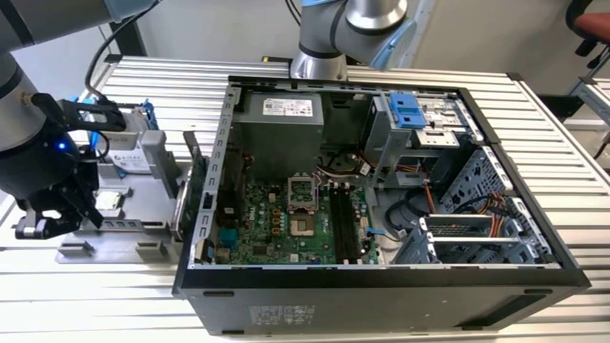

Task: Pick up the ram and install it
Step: 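Pick up the ram and move it above insertion slot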

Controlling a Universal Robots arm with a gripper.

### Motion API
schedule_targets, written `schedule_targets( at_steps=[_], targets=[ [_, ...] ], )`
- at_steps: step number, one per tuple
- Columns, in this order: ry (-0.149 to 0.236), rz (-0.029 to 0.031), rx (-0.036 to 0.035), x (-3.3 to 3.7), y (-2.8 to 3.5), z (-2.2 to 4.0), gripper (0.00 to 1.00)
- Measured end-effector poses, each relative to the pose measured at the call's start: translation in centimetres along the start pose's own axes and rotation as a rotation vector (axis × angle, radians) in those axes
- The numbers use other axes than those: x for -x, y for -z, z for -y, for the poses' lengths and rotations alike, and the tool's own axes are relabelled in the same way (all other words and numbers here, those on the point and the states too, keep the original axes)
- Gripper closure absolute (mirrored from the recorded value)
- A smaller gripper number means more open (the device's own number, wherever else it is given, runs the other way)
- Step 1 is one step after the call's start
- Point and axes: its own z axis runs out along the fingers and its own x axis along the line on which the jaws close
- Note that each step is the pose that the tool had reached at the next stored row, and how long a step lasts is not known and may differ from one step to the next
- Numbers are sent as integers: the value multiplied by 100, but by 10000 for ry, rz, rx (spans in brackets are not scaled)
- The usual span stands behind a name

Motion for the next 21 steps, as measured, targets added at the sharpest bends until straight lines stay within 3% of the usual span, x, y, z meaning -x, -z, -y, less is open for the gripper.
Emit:
schedule_targets(
  at_steps=[21],
  targets=[
    [1, -17, -1, 13, 269, -3, 100]
  ],
)
